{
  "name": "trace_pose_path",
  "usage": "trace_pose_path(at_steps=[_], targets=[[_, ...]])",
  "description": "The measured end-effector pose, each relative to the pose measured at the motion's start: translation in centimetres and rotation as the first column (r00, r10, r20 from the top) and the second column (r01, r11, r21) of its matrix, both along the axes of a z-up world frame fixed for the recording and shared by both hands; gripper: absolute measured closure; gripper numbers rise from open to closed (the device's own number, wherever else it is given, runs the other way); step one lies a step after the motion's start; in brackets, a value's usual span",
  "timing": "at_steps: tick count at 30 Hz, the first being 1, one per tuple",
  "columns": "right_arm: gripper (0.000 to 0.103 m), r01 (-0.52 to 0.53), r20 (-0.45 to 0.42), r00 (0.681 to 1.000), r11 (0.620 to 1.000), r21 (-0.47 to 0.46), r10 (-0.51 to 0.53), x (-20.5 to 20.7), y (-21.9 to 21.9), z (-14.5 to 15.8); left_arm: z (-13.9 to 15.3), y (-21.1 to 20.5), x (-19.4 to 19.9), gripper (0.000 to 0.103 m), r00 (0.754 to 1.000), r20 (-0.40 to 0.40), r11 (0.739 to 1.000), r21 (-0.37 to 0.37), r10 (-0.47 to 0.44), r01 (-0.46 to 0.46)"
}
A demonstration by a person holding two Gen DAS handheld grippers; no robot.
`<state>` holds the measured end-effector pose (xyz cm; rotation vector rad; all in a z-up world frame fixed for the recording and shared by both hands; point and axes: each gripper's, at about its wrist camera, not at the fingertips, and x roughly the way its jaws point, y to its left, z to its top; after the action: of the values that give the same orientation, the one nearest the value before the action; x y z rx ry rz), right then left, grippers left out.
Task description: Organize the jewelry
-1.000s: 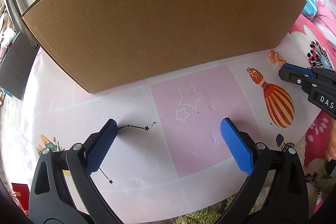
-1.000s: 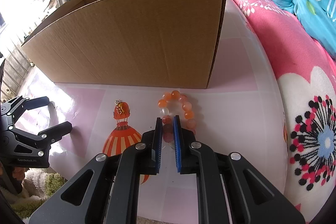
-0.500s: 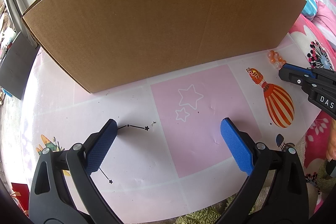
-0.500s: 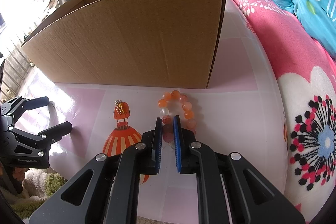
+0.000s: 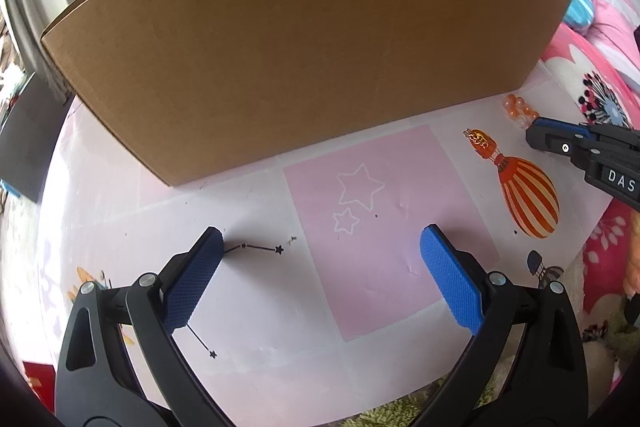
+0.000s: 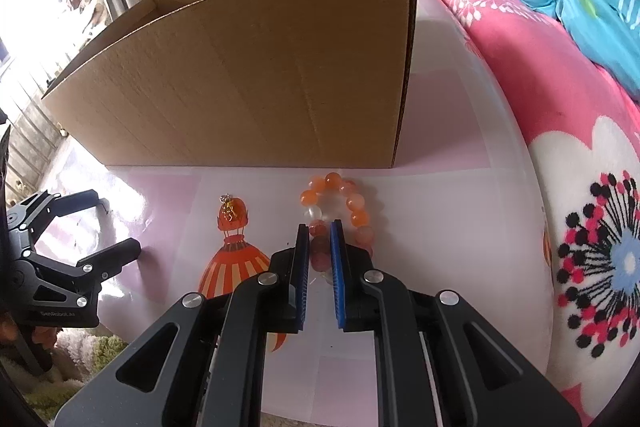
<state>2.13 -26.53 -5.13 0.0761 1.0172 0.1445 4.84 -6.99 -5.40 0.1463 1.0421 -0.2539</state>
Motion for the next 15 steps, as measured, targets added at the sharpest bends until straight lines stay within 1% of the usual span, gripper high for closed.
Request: trace_pose_path(at_steps=[4, 5, 7, 9, 10, 11, 12, 13, 14, 15], targets=[[0.092, 0.004, 0.014, 1.0, 0.999, 0.039, -0.005, -0.2, -0.6, -0.2, 0.1, -0.1, 0.1, 0.009, 1.0, 0.001, 1.0, -0.015, -0.025, 0.025], [0.092, 0.004, 0.017, 1.0, 0.999, 0.048, -0.005, -0.2, -0.7, -0.2, 0.3, -0.3, 0.1, 0.009, 0.999, 0.01, 0.999, -0.027, -0.041, 0.041], [0.092, 0.003, 0.025, 1.0, 0.997, 0.071, -0.005, -0.3, -1.1, -0.3, 1.2, -1.0, -0.5, 0.009, 0.994, 0.061, 0.993, -0.066, -0.09, 0.094], [0.092, 0.001, 0.034, 0.999, 0.996, 0.089, -0.004, -0.4, -1.3, -0.4, 2.1, -2.1, -1.0, 0.016, 0.983, 0.115, 0.986, -0.074, -0.142, 0.151], [0.092, 0.0, 0.037, 0.999, 0.995, 0.096, -0.003, -0.4, -1.6, -0.5, 2.6, -2.9, -1.2, 0.021, 0.972, 0.153, 0.98, -0.06, -0.176, 0.187], [0.092, -0.002, 0.043, 0.999, 0.994, 0.108, -0.002, -0.4, -1.7, -0.6, 3.0, -3.7, -1.4, 0.029, 0.962, 0.18, 0.975, -0.045, -0.204, 0.215], [0.092, -0.003, 0.047, 0.999, 0.993, 0.118, -0.002, -0.5, -1.9, -0.6, 3.2, -4.2, -1.5, 0.033, 0.955, 0.195, 0.971, -0.037, -0.224, 0.235], [0.092, -0.004, 0.051, 0.999, 0.991, 0.133, -0.003, -0.5, -2.1, -0.7, 3.4, -5.2, -1.4, 0.04, 0.944, 0.208, 0.964, -0.025, -0.256, 0.267], [0.092, -0.004, 0.054, 0.999, 0.99, 0.143, -0.003, -0.5, -2.2, -0.7, 3.5, -5.8, -1.2, 0.049, 0.938, 0.212, 0.959, -0.014, -0.274, 0.283], [0.092, -0.004, 0.057, 0.998, 0.987, 0.158, -0.005, -0.5, -2.4, -0.8, 3.4, -6.4, -0.9, 0.054, 0.932, 0.214, 0.954, 0.005, -0.292, 0.298]])
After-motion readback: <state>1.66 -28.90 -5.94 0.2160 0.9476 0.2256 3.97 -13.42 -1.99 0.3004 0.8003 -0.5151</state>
